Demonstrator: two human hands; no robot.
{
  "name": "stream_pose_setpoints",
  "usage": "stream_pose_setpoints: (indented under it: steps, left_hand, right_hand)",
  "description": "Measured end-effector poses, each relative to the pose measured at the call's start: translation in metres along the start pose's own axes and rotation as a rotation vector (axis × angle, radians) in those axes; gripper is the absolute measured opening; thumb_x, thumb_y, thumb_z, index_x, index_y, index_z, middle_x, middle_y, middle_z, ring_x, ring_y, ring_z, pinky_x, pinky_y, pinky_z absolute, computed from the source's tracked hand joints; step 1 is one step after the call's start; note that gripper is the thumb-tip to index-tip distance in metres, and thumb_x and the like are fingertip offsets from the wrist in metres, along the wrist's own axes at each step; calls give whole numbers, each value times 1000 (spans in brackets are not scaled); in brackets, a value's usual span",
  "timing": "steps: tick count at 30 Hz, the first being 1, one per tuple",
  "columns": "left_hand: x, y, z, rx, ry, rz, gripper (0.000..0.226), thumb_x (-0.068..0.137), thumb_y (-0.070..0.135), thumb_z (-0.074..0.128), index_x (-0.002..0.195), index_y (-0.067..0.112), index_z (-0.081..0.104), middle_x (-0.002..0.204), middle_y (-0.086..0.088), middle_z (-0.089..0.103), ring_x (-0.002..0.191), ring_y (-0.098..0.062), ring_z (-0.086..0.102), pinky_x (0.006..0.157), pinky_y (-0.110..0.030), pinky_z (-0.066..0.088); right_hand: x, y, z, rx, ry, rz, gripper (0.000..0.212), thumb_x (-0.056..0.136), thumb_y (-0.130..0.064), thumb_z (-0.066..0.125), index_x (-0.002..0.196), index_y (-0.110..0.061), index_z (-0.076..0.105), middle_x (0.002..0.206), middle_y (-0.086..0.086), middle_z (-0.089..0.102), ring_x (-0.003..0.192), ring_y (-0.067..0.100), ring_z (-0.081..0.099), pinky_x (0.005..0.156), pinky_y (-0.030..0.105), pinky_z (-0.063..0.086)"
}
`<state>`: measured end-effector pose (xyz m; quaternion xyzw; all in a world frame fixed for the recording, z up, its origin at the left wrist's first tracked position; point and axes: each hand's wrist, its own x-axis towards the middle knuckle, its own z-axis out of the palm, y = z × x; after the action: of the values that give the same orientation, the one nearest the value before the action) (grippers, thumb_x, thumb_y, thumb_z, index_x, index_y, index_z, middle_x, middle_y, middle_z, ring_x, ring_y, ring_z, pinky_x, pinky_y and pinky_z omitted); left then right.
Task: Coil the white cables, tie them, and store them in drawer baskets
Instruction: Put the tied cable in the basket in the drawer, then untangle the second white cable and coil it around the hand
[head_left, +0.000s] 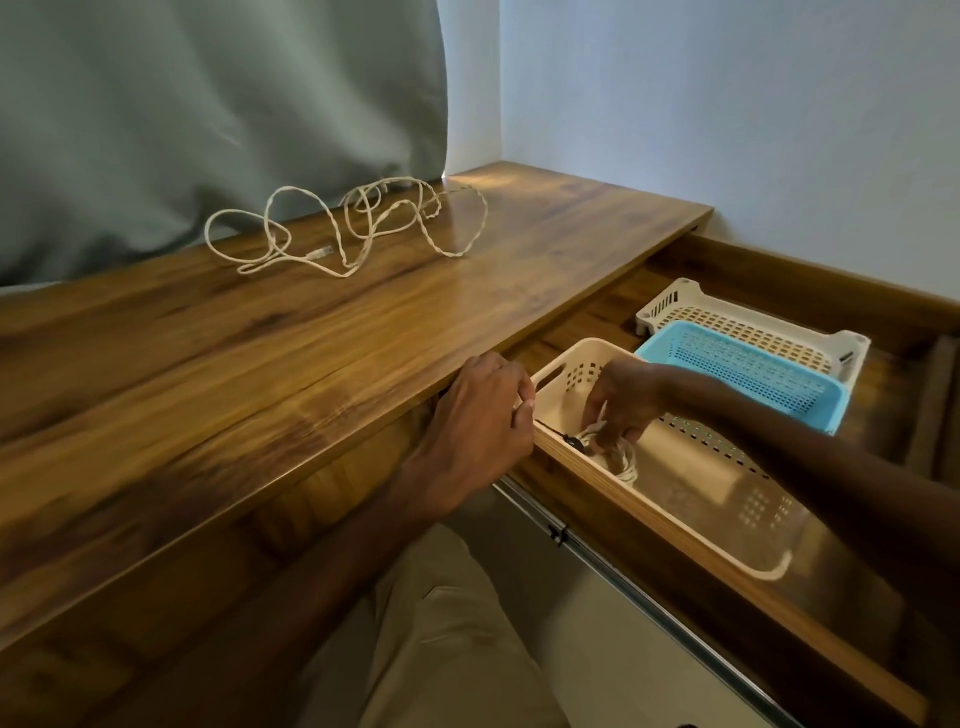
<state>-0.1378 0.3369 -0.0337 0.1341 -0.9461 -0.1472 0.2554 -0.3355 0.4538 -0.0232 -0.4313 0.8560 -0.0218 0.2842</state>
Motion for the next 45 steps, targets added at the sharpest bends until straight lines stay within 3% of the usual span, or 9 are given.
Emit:
stream_pose_setpoints:
  steps: [9, 15, 21, 24, 27, 32, 37, 41, 45]
  left_hand:
    - [2, -1, 3, 7, 14, -3, 16, 95, 25, 67, 111, 23, 66, 119, 3, 60, 114, -8, 51, 86, -18, 46]
    - [4, -2, 4, 25, 1, -10, 16, 92, 26, 70, 108, 25, 66, 118, 5, 61, 115, -9, 53, 87, -20, 49]
    - [10, 6, -28, 3, 71, 55, 14, 92, 21, 70, 106, 25, 66, 108, 7, 61, 98, -5, 52, 79, -17, 44]
    - [15, 5, -63, -1, 140, 68, 11, 93, 22, 68, 104, 24, 67, 107, 6, 62, 96, -8, 55, 77, -24, 50]
    - [12, -15, -107, 53, 216, 34, 9, 92, 23, 67, 101, 24, 66, 102, 8, 61, 91, -7, 53, 73, -22, 41]
    - [-9, -80, -172, 161, 284, -132, 10, 85, 21, 66, 95, 23, 68, 97, 8, 68, 88, -10, 58, 76, -29, 48]
    - [-45, -157, -215, 288, 267, -340, 6, 84, 23, 68, 90, 23, 67, 94, 9, 68, 82, -9, 54, 74, -28, 42]
    - [-63, -201, -235, 304, 225, -504, 6, 81, 18, 67, 84, 21, 71, 86, 6, 71, 79, -11, 63, 66, -26, 43]
    - [-62, -240, -235, 289, 158, -606, 10, 80, 14, 63, 76, 20, 69, 77, 4, 69, 75, -14, 64, 66, -35, 57]
  right_hand:
    - [-8, 0, 5, 39, 83, 2, 26, 81, -17, 86, 102, -29, 75, 114, -1, 65, 93, 15, 70, 61, 19, 58]
    - [-14, -9, -3, -44, 198, -56, 34, 80, -22, 87, 110, -30, 73, 117, -8, 57, 105, 19, 66, 66, 18, 52]
    - [-44, -49, -38, -1, 365, -231, 12, 88, -23, 78, 96, -31, 72, 97, -12, 67, 86, 6, 66, 64, 19, 50]
    - [-60, -84, -62, 129, 477, -380, 4, 88, -20, 78, 88, -24, 77, 82, -12, 73, 74, -4, 69, 64, 18, 52]
    - [-56, -137, -73, 238, 550, -533, 4, 85, -20, 81, 89, -21, 81, 79, -6, 78, 73, 5, 75, 64, 22, 60]
    - [-15, -227, -66, 278, 553, -654, 7, 83, -14, 81, 86, -20, 83, 74, 0, 78, 72, 18, 77, 66, 37, 66]
    - [36, -305, -47, 148, 546, -720, 12, 80, -11, 79, 87, -20, 84, 80, -4, 78, 70, 4, 69, 73, 23, 58]
    - [81, -340, -35, 128, 560, -680, 10, 76, -12, 79, 84, -16, 82, 85, 0, 79, 83, 13, 73, 82, 31, 59]
    - [122, -358, -27, 131, 564, -582, 9, 77, -9, 76, 85, -12, 79, 88, 5, 78, 86, 20, 73, 76, 30, 57]
